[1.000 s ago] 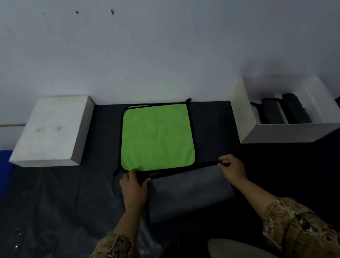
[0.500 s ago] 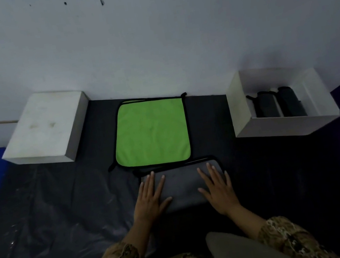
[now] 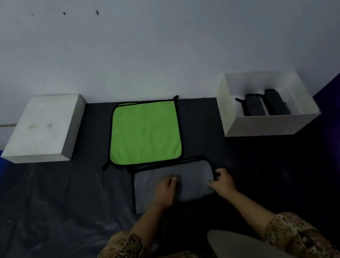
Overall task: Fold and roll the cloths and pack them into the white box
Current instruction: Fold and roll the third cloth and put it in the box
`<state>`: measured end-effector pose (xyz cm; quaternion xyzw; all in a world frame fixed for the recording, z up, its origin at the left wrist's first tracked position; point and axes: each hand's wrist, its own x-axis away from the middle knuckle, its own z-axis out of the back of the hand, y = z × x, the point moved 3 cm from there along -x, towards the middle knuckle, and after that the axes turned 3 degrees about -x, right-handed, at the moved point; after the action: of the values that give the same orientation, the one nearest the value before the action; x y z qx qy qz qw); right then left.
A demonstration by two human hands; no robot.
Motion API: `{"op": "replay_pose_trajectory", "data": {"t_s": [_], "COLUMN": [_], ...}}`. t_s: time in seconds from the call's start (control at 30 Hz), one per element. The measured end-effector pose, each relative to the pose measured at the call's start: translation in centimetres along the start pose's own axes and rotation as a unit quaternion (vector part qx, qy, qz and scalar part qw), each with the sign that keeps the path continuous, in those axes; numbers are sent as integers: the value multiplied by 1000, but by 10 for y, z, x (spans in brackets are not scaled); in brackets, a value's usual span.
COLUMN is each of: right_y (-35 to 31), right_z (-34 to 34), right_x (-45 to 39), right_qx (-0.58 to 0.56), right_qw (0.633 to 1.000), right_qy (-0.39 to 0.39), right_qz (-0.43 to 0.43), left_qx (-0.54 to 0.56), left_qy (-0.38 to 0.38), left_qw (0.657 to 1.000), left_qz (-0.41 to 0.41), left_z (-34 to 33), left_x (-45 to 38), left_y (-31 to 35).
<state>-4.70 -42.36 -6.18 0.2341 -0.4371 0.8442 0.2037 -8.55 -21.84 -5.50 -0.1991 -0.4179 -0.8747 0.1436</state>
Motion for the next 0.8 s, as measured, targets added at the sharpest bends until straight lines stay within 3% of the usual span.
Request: {"op": "replay_pose_trajectory", "data": {"t_s": [0.1,0.2,0.27,0.33,0.4,0.43,0.57,0.8], "right_y": [-13,-34,-45,-50,-52,-53,-50,-45], "right_z": [4,-2,-11,-21,-30,-34,-47,-80], "right_x": [8,20,31,37,38,37,33,30], "right_qx": [-26,-104,-127,-125,-137,-150,-124,-6], "right_qw": [997,979,952,930,928,933,963,983], "right_qy": [-73,-174,-275,-342,-344,-326,-237,-184], "right_qz": [9,-6,-35,-42,-34,-34,-40,-4], "left_qx": [186,422,487,454,341,314,304,157], "left_qy": [-55,-71,-59,-40,26,57,84,119], "left_qw": [979,894,858,878,929,939,943,972], "left_qz": [57,135,150,145,141,131,104,126], "left_z": [-7,-11,-9,-3,9,15,39,66], "left_x": [8,7,5,4,1,-1,-1,-3], "left_y": [21,37,41,35,14,4,-31,-82]}}
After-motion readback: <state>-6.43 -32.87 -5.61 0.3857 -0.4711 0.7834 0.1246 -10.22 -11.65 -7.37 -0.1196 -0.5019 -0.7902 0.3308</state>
